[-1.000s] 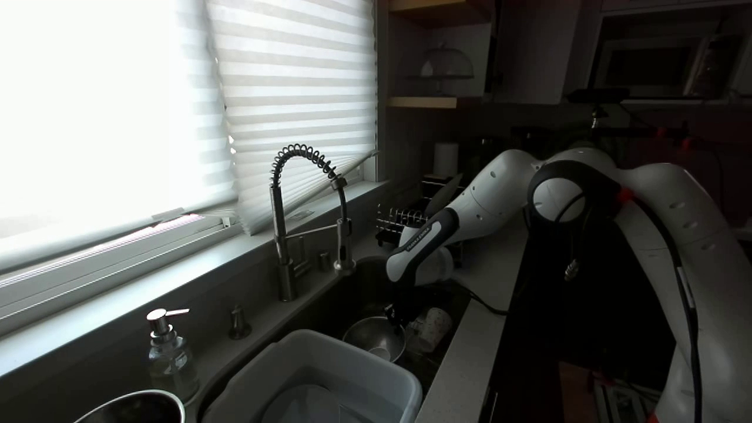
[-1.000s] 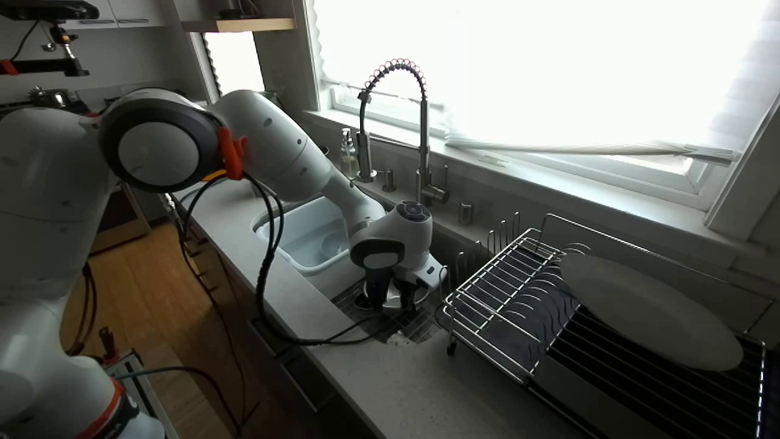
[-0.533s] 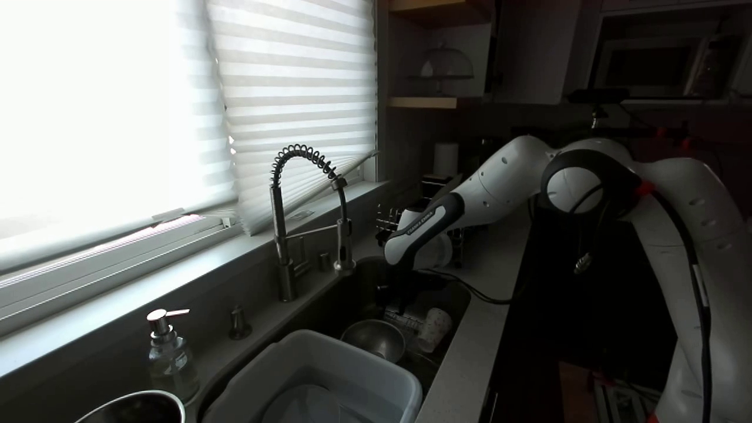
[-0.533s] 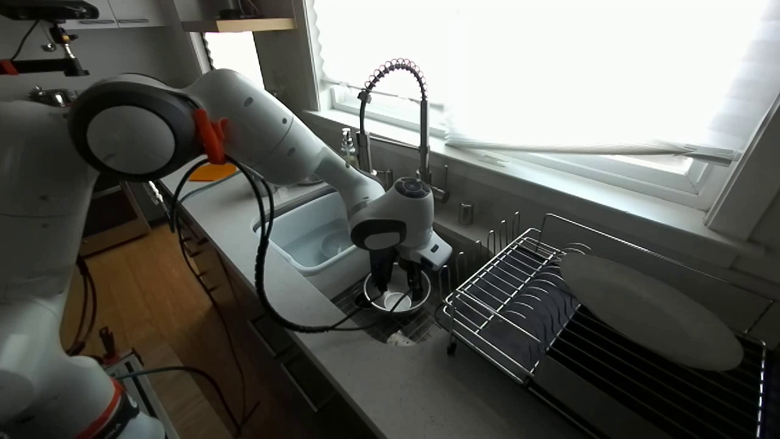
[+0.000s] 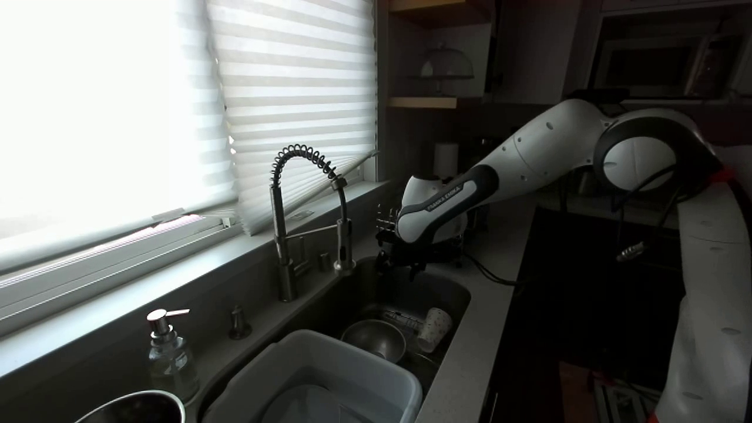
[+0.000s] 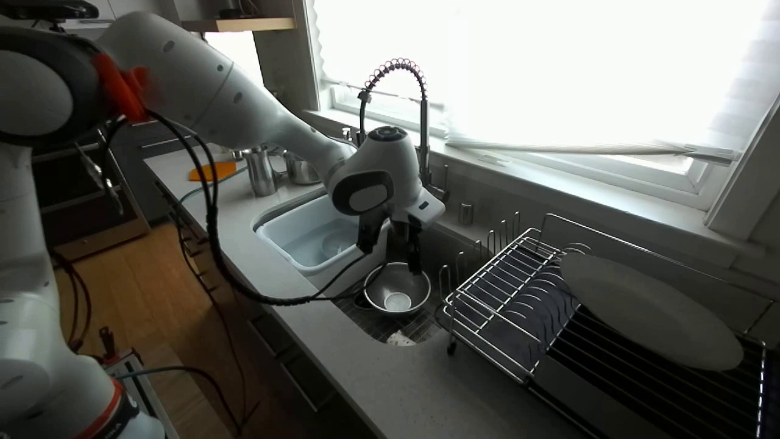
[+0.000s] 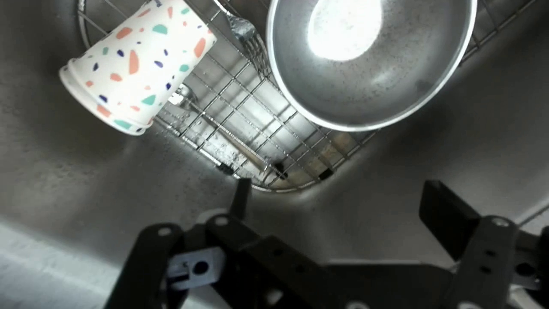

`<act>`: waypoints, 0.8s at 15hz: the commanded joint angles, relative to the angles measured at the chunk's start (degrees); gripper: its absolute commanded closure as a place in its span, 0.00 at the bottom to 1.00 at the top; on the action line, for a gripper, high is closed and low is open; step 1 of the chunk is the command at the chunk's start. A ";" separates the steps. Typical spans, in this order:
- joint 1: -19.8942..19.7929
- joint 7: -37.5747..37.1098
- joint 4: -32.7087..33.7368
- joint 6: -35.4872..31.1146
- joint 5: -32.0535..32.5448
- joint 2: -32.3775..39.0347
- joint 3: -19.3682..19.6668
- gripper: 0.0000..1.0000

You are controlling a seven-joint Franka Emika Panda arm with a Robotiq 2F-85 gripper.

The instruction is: Put the silver bowl in the sink

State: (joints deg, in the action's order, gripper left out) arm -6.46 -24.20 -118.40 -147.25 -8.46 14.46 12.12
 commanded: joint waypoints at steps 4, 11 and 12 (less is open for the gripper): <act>0.37 -11.67 -8.02 10.44 17.84 -18.00 1.81 0.00; -3.74 -14.22 -8.98 23.56 21.62 -29.13 -3.22 0.00; -3.76 -11.46 -6.43 22.49 19.14 -25.82 -2.92 0.00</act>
State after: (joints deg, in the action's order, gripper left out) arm -8.62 -36.03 -124.92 -124.77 11.12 -11.50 10.68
